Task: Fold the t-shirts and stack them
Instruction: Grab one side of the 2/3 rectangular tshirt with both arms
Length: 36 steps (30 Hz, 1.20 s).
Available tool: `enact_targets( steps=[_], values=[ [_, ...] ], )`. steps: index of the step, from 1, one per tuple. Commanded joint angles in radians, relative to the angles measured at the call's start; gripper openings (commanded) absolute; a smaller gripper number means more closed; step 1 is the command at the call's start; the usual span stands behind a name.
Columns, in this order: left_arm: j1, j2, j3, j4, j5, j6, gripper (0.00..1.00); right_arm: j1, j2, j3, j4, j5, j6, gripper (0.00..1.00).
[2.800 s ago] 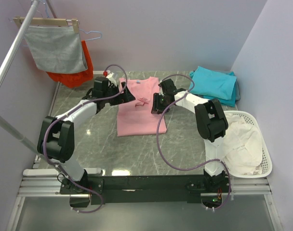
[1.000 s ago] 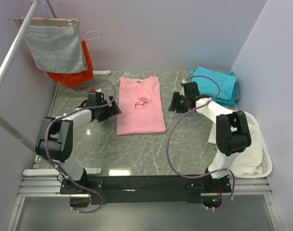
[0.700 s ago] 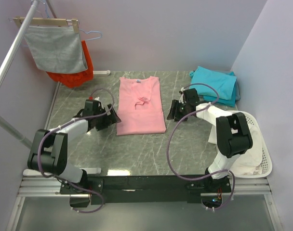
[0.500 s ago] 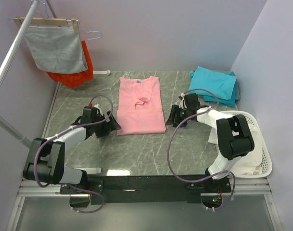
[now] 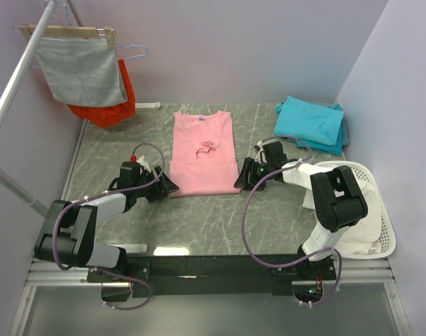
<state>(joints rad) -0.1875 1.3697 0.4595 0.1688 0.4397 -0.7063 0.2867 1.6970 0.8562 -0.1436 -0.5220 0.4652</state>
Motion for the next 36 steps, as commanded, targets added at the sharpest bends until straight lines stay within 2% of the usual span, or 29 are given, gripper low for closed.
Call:
enact_targets(
  steps=[1,5,7,8,10,11,12,13,15,21,30,33,34,36],
  values=[
    [-0.009,0.074,-0.002,0.095,0.04,-0.013,0.68,0.037,0.059,0.014,0.035,0.011,0.032,0.59],
    [-0.018,0.14,0.019,0.124,0.044,-0.01,0.42,0.054,0.115,0.04,0.073,-0.012,0.061,0.57],
    [-0.021,0.175,0.028,0.138,0.042,-0.007,0.34,0.06,0.136,0.043,0.093,-0.021,0.07,0.56],
    [-0.021,0.183,0.033,0.144,0.039,-0.005,0.26,0.06,0.144,0.047,0.104,-0.018,0.076,0.52],
    [-0.023,0.21,0.047,0.137,0.039,0.007,0.18,0.058,0.159,0.053,0.11,-0.023,0.076,0.41],
    [-0.023,0.216,0.062,0.133,0.036,0.011,0.06,0.06,0.161,0.06,0.104,-0.019,0.073,0.28],
    [-0.023,0.219,0.067,0.123,0.034,0.014,0.01,0.058,0.159,0.06,0.105,-0.019,0.069,0.19],
    [-0.024,0.22,0.076,0.111,0.039,0.028,0.01,0.06,0.147,0.058,0.105,-0.019,0.067,0.06],
    [-0.027,0.192,0.073,0.074,0.028,0.036,0.01,0.058,0.129,0.041,0.104,-0.019,0.062,0.0],
    [-0.084,0.074,0.028,-0.049,-0.002,0.01,0.01,0.06,0.009,-0.087,0.114,-0.009,0.067,0.0],
    [-0.296,-0.134,-0.105,-0.166,-0.098,-0.123,0.01,0.101,-0.224,-0.301,0.056,0.082,0.098,0.0],
    [-0.332,-0.222,-0.139,-0.25,-0.143,-0.151,0.02,0.124,-0.313,-0.365,0.041,0.117,0.13,0.26],
    [-0.337,-0.247,-0.154,-0.265,-0.159,-0.159,0.06,0.126,-0.362,-0.381,0.038,0.122,0.141,0.39],
    [-0.337,-0.317,-0.162,-0.319,-0.211,-0.162,0.21,0.126,-0.408,-0.413,0.021,0.167,0.147,0.47]
  ],
)
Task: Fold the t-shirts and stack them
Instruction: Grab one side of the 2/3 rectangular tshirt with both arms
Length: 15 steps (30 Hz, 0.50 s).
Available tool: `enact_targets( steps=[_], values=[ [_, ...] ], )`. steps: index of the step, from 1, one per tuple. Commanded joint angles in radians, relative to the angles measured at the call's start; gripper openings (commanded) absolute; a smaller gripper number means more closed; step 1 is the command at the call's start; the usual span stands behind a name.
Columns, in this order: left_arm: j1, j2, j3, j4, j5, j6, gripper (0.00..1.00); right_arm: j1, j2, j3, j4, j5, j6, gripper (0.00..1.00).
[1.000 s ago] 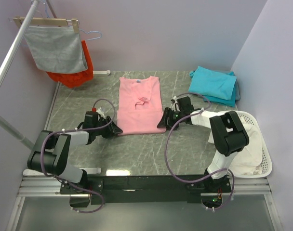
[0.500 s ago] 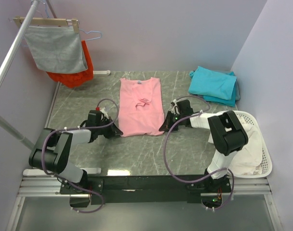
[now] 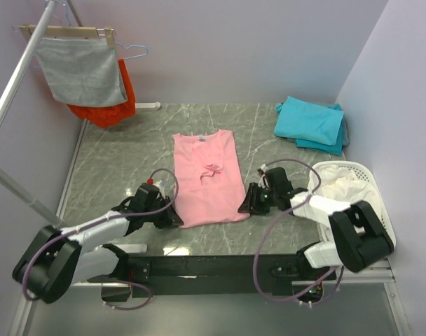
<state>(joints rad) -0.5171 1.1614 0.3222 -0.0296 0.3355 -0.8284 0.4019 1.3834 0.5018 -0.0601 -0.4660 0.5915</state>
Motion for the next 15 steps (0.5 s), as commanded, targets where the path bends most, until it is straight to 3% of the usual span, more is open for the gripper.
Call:
enact_targets(
  steps=[1,5,15],
  values=[
    [-0.009,-0.129,-0.025,-0.136,-0.124,-0.041,0.45,0.011,-0.134,-0.062,-0.095,0.131,0.019,0.54],
    [-0.009,-0.18,-0.018,-0.144,-0.147,-0.04,0.5,0.011,-0.169,-0.055,-0.135,0.156,-0.001,0.58],
    [-0.014,-0.049,-0.061,0.002,-0.067,-0.069,0.46,0.021,-0.061,-0.072,-0.02,0.041,0.021,0.56]
  ],
)
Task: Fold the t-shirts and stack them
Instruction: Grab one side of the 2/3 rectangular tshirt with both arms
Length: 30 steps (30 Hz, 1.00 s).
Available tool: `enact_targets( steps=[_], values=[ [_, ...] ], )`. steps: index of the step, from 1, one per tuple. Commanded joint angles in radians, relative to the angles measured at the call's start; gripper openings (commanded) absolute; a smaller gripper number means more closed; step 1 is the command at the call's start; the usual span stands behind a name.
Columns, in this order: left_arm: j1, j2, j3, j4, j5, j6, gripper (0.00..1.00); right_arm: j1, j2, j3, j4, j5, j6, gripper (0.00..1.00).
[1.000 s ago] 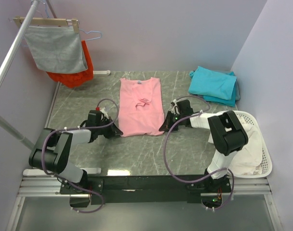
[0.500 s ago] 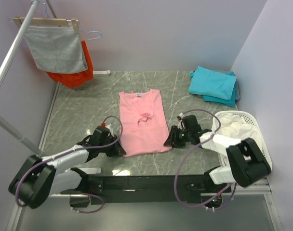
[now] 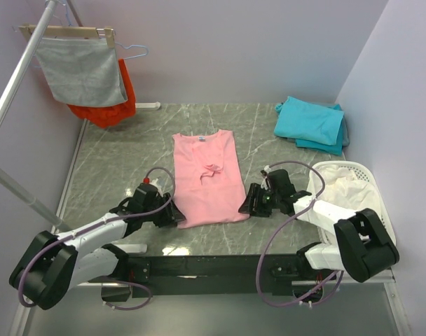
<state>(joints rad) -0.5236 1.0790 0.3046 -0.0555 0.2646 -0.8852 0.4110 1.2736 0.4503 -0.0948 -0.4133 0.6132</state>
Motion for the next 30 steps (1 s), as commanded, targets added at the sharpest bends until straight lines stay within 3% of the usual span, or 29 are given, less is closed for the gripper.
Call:
enact_targets(
  steps=[1,3,5,7,9,14,23,30],
  values=[
    [-0.007,0.033,-0.053,0.045,0.008,-0.018,0.44,0.017,0.055,-0.019,0.026,-0.016,0.0,0.56],
    [-0.01,0.036,-0.055,0.048,0.012,-0.024,0.38,0.018,0.079,-0.016,0.036,-0.027,0.002,0.5],
    [-0.015,0.036,-0.055,0.049,0.009,-0.026,0.21,0.023,0.095,-0.016,0.056,-0.038,0.006,0.42],
    [-0.018,0.036,-0.05,0.046,0.002,-0.029,0.03,0.022,0.119,-0.013,0.082,-0.058,0.01,0.2],
    [-0.018,0.036,-0.03,0.031,-0.004,-0.018,0.01,0.022,0.133,-0.009,0.093,-0.079,0.007,0.02],
    [-0.019,-0.022,0.027,-0.074,-0.008,-0.001,0.01,0.023,0.08,0.002,0.06,-0.102,-0.018,0.0],
    [-0.026,-0.209,0.074,-0.237,0.008,-0.04,0.01,0.048,-0.221,-0.021,-0.091,-0.104,0.01,0.0],
    [-0.029,-0.226,0.206,-0.32,-0.04,-0.031,0.01,0.054,-0.298,0.045,-0.181,-0.096,-0.018,0.0]
  ],
)
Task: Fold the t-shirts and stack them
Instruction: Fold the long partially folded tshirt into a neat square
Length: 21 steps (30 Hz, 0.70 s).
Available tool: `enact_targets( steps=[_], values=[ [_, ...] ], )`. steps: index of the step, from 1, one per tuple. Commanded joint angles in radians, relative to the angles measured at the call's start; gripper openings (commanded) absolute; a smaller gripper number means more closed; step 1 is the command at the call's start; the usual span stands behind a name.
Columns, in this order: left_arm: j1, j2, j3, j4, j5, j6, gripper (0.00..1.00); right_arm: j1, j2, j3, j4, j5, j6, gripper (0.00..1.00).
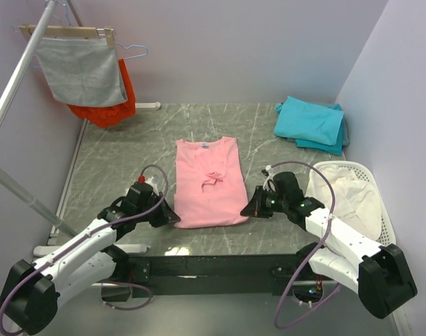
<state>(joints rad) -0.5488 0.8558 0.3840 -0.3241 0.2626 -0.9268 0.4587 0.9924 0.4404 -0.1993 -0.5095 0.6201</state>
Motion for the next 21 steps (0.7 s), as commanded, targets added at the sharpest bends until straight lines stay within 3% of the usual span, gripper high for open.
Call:
enact_targets(
  steps=[1,10,21],
  values=[
    [-0.003,0.006,0.148,-0.067,-0.051,0.017,0.01,0.006,-0.009,0.09,-0.094,0.003,-0.034,0.0],
    [0.012,0.248,0.429,-0.066,-0.198,0.118,0.01,-0.012,0.239,0.377,-0.146,0.071,-0.144,0.0],
    [0.19,0.655,0.731,0.034,-0.109,0.232,0.01,-0.129,0.708,0.849,-0.229,-0.01,-0.232,0.03]
  ],
)
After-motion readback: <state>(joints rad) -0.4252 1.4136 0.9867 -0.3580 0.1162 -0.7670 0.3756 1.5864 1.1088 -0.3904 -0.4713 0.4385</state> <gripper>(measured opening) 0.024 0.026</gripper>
